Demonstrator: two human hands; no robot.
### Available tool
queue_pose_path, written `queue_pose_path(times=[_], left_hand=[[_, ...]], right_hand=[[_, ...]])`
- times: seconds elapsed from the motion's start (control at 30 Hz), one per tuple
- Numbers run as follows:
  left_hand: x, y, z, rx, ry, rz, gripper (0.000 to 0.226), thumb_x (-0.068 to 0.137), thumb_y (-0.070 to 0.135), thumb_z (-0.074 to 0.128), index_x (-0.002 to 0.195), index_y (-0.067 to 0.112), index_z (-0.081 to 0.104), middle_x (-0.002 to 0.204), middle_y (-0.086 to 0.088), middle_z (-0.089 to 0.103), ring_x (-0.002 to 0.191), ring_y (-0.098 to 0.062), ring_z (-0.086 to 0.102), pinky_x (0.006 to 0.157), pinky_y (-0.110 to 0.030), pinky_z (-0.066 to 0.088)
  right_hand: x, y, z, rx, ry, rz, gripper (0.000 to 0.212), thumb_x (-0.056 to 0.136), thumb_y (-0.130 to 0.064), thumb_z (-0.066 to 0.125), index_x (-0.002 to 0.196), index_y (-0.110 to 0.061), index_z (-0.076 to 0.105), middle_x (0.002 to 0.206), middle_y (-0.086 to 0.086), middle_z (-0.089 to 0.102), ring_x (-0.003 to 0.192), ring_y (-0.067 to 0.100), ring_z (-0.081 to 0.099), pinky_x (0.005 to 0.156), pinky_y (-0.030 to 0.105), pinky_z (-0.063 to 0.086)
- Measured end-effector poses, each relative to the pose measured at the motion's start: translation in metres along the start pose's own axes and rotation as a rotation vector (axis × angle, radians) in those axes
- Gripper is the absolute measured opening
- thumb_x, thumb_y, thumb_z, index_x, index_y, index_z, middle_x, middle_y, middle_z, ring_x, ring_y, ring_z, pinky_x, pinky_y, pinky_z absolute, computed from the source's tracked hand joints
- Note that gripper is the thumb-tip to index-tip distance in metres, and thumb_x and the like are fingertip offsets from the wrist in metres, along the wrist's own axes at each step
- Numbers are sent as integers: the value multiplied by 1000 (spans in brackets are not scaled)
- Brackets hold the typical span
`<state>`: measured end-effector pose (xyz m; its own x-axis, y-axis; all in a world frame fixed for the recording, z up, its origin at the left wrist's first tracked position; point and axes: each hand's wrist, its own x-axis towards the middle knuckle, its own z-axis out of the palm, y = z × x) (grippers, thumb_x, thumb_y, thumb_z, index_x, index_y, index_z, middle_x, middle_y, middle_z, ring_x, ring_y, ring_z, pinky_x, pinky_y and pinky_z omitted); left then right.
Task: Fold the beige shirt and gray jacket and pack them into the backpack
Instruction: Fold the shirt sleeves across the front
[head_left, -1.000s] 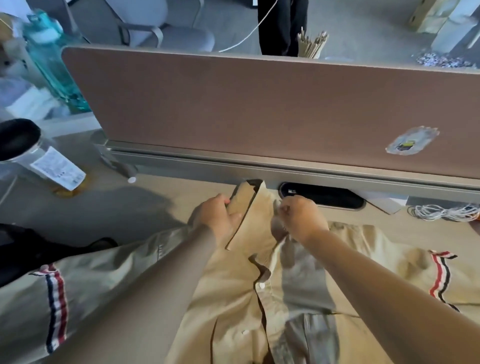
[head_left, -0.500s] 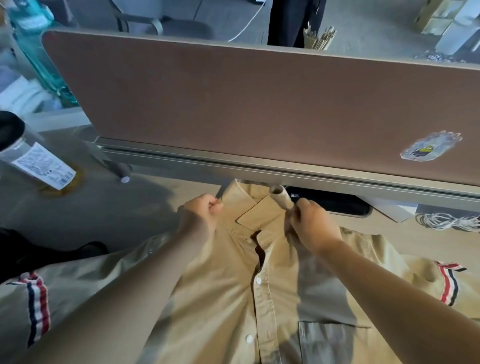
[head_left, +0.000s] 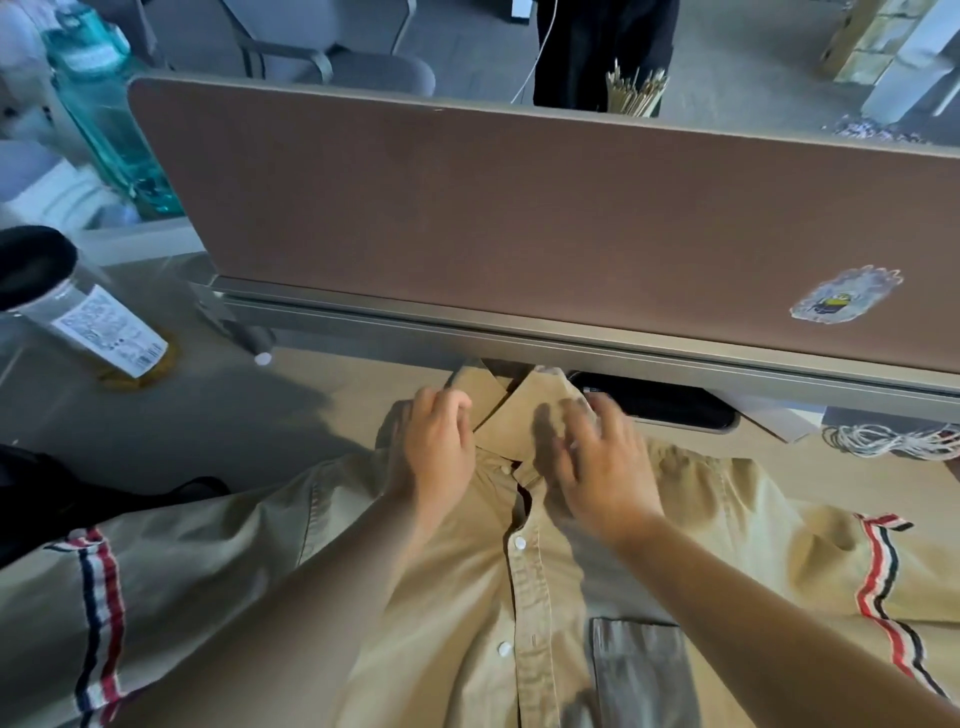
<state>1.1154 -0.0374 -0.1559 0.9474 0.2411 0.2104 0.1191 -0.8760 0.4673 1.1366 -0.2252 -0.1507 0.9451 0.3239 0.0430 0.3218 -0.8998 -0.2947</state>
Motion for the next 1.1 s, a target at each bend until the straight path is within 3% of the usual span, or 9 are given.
queue_pose_path(times=[0.13, 0.27, 0.33, 0.43, 0.6, 0.67, 0.77, 0.93, 1.1], left_hand=[[-56, -6, -15, 165, -241, 205, 23, 89, 22, 56, 111, 24, 64, 110, 6, 63, 107, -16, 58, 103, -45, 41], [-112, -12, -39, 218, -275, 132, 29, 81, 27, 53, 107, 26, 67, 108, 8, 63, 106, -17, 60, 99, -46, 40], [-135, -18, -46, 227, -319, 119, 34, 76, 31, 51, 104, 24, 68, 108, 4, 64, 102, -20, 62, 91, -38, 45], [-176, -30, -50, 304, -412, 70, 46, 65, 27, 75, 109, 20, 68, 113, -3, 67, 103, -24, 66, 84, -37, 54], [-254, -40, -57, 411, -485, -14, 60, 67, 35, 76, 124, 18, 63, 133, -11, 59, 119, -29, 59, 94, -45, 49], [-283, -36, -67, 408, -478, -31, 55, 74, 36, 68, 126, 19, 62, 137, -10, 55, 124, -27, 55, 106, -39, 37], [-328, -38, -77, 353, -471, -30, 55, 96, 35, 40, 149, 22, 30, 158, -6, 20, 147, -21, 17, 117, -32, 6], [-416, -46, -99, 389, -556, -146, 56, 101, 42, 15, 153, 25, 2, 161, -2, -7, 148, -20, -3, 119, -36, 6], [-484, -57, -112, 308, -452, -181, 60, 98, 47, 9, 153, 23, 9, 161, -6, 4, 148, -24, 8, 119, -40, 13]], right_hand=[[-39, -1, 17, -205, -204, -96, 60, 95, -42, 15, 150, -20, 25, 157, 14, 22, 146, 33, 17, 116, 47, 9], [-78, -17, 16, -181, -278, -54, 67, 92, -48, 3, 152, -19, 0, 158, 7, -11, 147, 28, -10, 114, 39, -13], [-98, -29, 16, -169, -284, -56, 66, 94, -46, 11, 152, -16, 7, 158, 6, -3, 148, 28, 0, 117, 35, -12], [-138, -41, 22, -139, -304, -48, 60, 89, -40, 34, 139, -11, 46, 146, 12, 44, 134, 31, 43, 113, 37, 3], [-220, -45, 35, -124, -368, -12, 53, 97, -40, 23, 136, -14, 49, 140, 12, 52, 128, 30, 51, 111, 37, 4], [-251, -46, 30, -118, -384, 62, 57, 96, -41, 21, 138, -15, 48, 146, 10, 46, 133, 28, 46, 113, 35, 6], [-303, -40, 21, -125, -368, 84, 79, 82, -51, -6, 153, -19, 9, 161, 4, 1, 149, 23, 2, 117, 34, -4], [-414, -38, 9, -94, -354, 191, 90, 73, -62, -26, 151, -21, -7, 160, 0, -12, 144, 14, -17, 113, 30, -11], [-497, -41, 10, -106, -389, 275, 66, 99, -51, 14, 150, -20, -13, 159, 0, -18, 143, 14, -23, 117, 35, -10]])
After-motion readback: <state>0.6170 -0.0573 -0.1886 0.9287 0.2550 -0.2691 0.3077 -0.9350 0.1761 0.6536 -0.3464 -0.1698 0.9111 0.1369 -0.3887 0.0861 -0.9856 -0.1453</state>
